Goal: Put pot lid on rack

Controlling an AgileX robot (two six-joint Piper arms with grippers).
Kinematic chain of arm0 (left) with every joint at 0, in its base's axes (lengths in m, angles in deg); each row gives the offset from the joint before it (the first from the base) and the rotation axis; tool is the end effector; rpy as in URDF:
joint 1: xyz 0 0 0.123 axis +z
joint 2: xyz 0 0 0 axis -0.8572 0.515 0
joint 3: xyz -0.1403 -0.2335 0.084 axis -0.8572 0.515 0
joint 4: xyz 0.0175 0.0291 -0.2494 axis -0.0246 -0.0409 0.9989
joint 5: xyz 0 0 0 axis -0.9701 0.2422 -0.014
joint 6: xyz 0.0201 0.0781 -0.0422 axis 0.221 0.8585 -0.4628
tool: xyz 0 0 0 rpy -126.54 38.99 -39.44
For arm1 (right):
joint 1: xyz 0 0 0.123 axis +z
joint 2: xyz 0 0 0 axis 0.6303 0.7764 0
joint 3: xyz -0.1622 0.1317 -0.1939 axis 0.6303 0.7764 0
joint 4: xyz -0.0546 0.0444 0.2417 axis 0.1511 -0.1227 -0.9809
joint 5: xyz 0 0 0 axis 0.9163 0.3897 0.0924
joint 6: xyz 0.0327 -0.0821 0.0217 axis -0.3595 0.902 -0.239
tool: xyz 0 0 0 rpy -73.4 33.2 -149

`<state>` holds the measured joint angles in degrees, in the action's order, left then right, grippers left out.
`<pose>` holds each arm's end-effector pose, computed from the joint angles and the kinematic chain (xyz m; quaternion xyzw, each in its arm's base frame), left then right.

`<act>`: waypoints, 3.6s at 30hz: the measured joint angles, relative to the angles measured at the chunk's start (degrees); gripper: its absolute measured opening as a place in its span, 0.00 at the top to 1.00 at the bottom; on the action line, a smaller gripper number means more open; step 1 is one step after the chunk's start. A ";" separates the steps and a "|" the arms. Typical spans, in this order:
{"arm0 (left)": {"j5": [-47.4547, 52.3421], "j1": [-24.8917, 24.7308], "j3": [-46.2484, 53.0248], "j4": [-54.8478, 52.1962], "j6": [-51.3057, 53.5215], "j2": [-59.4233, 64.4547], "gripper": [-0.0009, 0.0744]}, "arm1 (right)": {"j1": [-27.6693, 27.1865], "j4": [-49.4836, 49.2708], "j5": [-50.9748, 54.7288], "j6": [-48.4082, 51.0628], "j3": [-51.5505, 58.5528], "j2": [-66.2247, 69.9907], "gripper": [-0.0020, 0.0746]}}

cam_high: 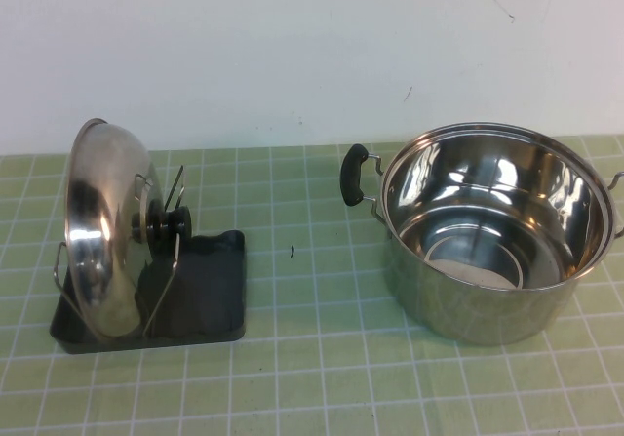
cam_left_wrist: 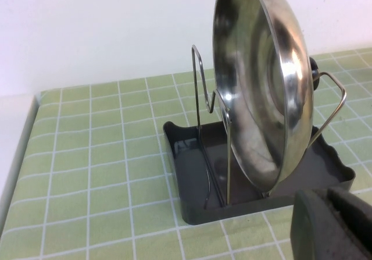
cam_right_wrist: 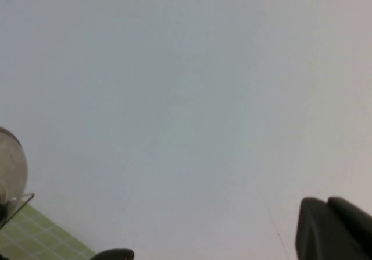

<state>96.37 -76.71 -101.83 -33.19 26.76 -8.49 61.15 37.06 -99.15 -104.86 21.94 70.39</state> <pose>0.0312 0.0059 0.2650 0.0410 0.7773 -0.0538 0.6255 0.0650 0.0467 0.3374 -0.3005 0.5364 0.0703 0.7855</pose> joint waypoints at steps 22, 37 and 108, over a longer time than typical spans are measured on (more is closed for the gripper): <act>-0.10 0.00 0.00 0.00 0.00 0.00 0.99 | 0.00 -47.80 21.98 53.30 2.32 -1.09 0.98; -0.10 0.00 0.00 0.00 0.00 0.00 0.99 | -21.19 -67.51 21.40 59.68 19.71 -15.46 0.98; -23.29 12.74 16.87 16.19 12.65 0.00 0.99 | -18.90 -60.23 32.13 39.26 25.22 -20.47 0.98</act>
<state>73.07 -63.97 -84.96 -17.00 39.42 -8.49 42.25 -23.17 -67.01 -65.60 47.15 49.93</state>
